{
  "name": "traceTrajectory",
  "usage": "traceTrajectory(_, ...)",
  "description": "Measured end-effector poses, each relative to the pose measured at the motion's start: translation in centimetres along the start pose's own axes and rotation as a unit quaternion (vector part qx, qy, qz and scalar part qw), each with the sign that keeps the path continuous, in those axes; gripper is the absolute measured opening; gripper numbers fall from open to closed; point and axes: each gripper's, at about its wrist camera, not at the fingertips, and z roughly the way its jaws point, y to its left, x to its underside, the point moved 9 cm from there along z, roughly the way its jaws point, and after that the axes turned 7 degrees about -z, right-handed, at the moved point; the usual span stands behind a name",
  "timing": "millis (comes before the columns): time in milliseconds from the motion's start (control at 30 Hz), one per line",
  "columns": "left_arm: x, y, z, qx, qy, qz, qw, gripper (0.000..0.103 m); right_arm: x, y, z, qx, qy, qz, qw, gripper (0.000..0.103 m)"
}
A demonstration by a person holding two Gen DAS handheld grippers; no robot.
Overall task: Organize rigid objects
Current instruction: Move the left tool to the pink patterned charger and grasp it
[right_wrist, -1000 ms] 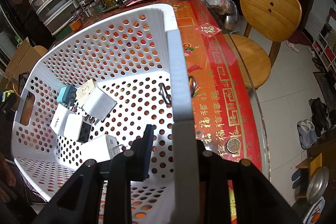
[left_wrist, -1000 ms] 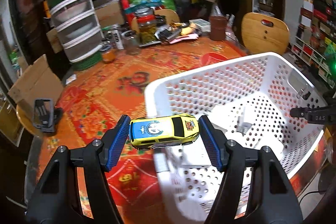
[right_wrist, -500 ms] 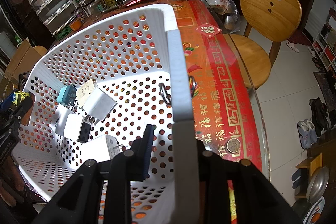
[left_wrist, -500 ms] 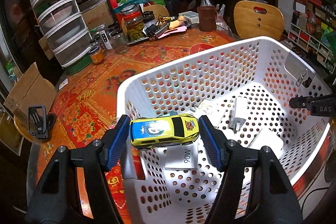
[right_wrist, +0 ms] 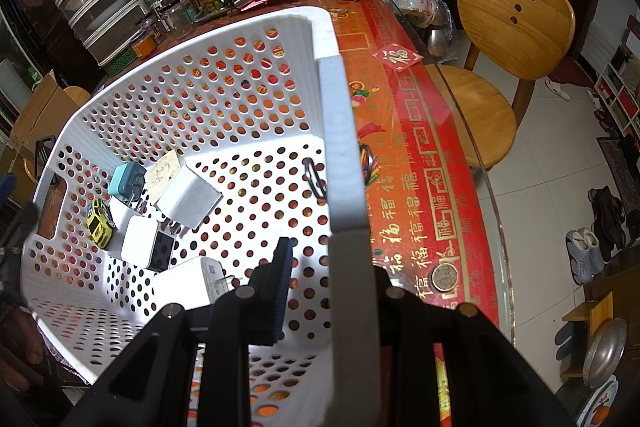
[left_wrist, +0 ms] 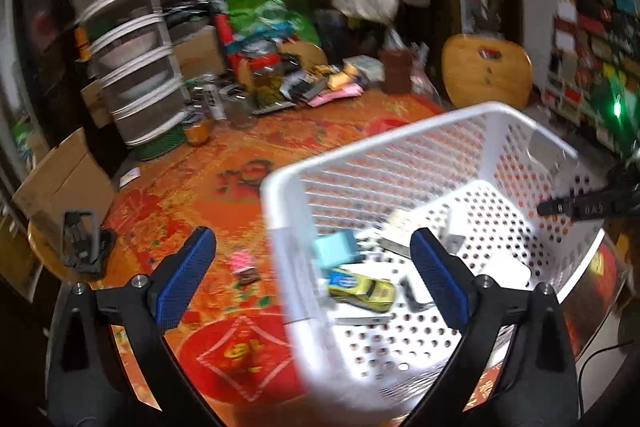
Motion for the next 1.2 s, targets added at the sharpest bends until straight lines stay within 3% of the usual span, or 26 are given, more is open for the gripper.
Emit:
traceTrajectory(67, -0.4, 3.0, -0.9, -0.004, -0.011, -0.029, 0.9995, 0.102, 0.0, 0.0, 0.0, 0.0, 0.0, 0.0, 1.0, 0.027)
traceTrajectory(167, -0.4, 9.0, -0.4, -0.033, -0.011, -0.08, 0.9962, 0.102, 0.0, 0.1, 0.0, 0.001, 0.001, -0.001, 1.0, 0.027)
traceTrajectory(267, 1.7, 13.6, 3.5, -0.035, 0.049, -0.13, 0.9897, 0.102, 0.0, 0.1, 0.0, 0.0, 0.0, -0.001, 1.0, 0.027)
traceTrajectory(367, 4.9, 14.9, 8.8, -0.025, 0.117, -0.147, 0.9819, 0.102, -0.1, 0.0, 0.1, 0.0, 0.0, -0.001, 1.0, 0.027)
traceTrajectory(500, 7.6, 15.0, 13.9, -0.02, 0.162, -0.159, 0.9737, 0.1, -0.2, 0.0, 0.1, 0.0, 0.0, -0.003, 1.0, 0.027)
traceTrajectory(800, 7.3, 12.7, 18.2, -0.022, 0.16, -0.148, 0.9757, 0.099, 0.0, 0.0, 0.0, 0.003, 0.003, -0.006, 1.0, 0.027)
traceTrajectory(833, 7.2, 12.5, 18.6, -0.023, 0.156, -0.148, 0.9763, 0.096, -0.1, 0.0, 0.0, 0.004, 0.004, -0.007, 1.0, 0.027)
traceTrajectory(900, 7.5, 12.5, 19.0, -0.022, 0.156, -0.147, 0.9764, 0.078, -0.1, 0.0, 0.1, 0.005, 0.004, -0.007, 1.0, 0.027)
traceTrajectory(967, 7.6, 12.3, 19.1, -0.012, 0.155, -0.143, 0.9774, 0.029, -0.1, -0.1, 0.0, 0.005, 0.002, -0.007, 1.0, 0.027)
traceTrajectory(1033, 7.5, 12.5, 18.9, -0.03, 0.146, -0.131, 0.9801, 0.025, -0.1, -0.1, 0.0, 0.006, 0.001, -0.008, 1.0, 0.027)
traceTrajectory(1200, 7.2, 13.0, 18.0, -0.054, 0.124, -0.121, 0.9834, 0.024, 0.0, 0.0, -0.1, 0.007, 0.0, -0.01, 1.0, 0.027)
